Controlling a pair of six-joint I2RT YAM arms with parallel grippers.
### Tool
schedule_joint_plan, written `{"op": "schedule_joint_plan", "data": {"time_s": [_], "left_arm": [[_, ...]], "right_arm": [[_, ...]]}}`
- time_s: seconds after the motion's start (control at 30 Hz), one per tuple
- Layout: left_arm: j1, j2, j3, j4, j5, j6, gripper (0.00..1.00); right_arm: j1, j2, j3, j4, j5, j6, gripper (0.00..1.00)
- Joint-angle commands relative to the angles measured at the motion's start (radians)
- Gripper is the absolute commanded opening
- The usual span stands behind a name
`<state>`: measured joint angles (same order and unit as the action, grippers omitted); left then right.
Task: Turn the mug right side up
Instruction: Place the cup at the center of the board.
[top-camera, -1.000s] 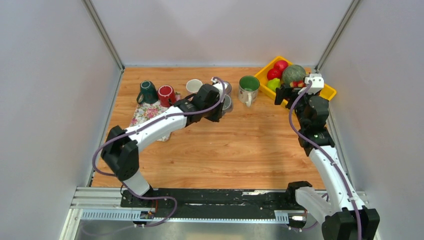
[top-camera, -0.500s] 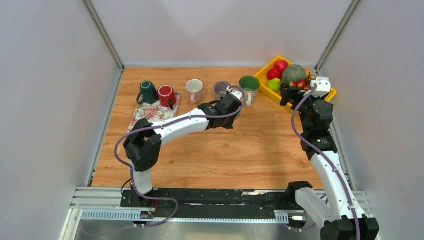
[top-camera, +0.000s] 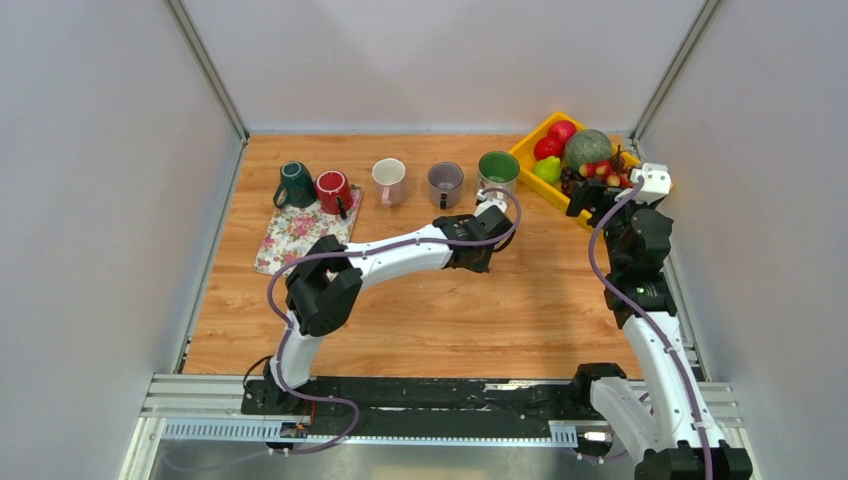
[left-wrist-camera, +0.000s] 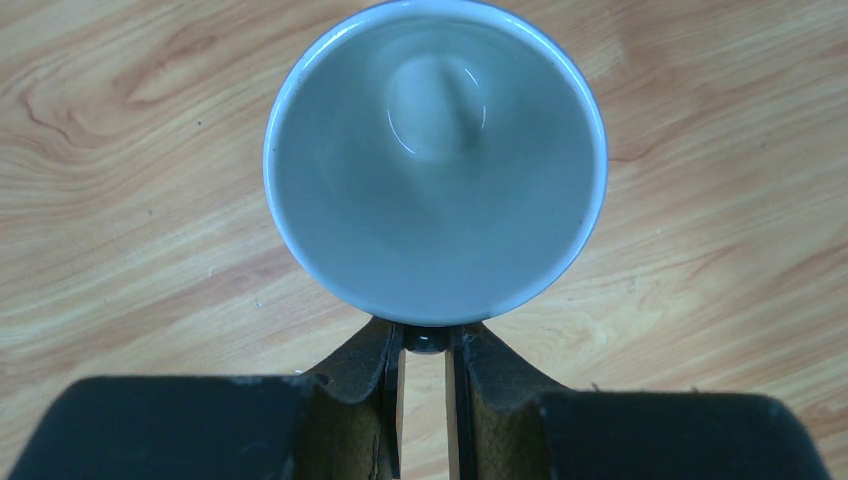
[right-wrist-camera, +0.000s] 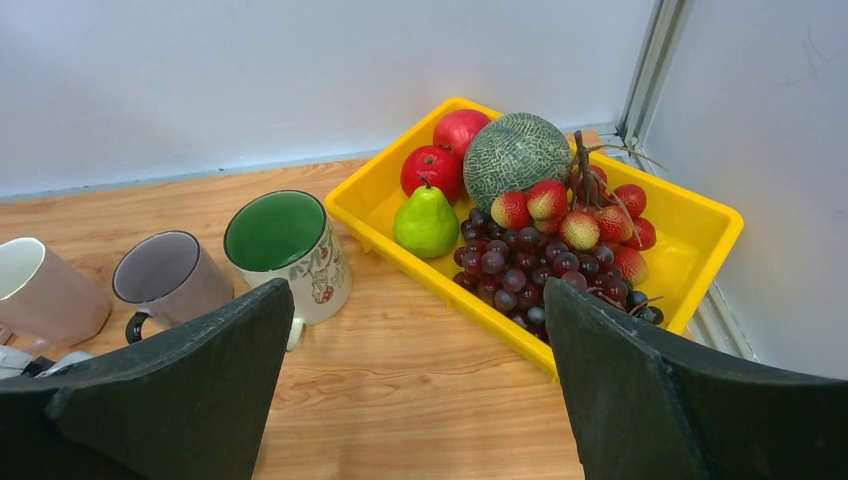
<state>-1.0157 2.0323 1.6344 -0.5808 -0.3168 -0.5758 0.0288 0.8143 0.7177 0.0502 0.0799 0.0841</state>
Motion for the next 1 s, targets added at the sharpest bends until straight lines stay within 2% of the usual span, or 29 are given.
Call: {"op": "schedule_joint_plan", "data": {"time_s": [0.0,0.27,0.97], "left_arm": [[-0.009,0.029,0.1,-0.028,-0.03,-0.076,0.0],[-0.029,0.093,0.201,-0.09,-0.031,-0.101,0.0],[-0.034,0.172,0.312,-0.174,-0.015,-0.193,0.0]], "right_arm": [[-0.013,-0.031,-0.026,0.072,-0.008,0.012,1.0],[-0.018,-0.048,-0.053,0.101,-0.005,0.004,1.0],[-0.02,-0.078,-0.081,0.133,0.006,0.002,1.0]]}}
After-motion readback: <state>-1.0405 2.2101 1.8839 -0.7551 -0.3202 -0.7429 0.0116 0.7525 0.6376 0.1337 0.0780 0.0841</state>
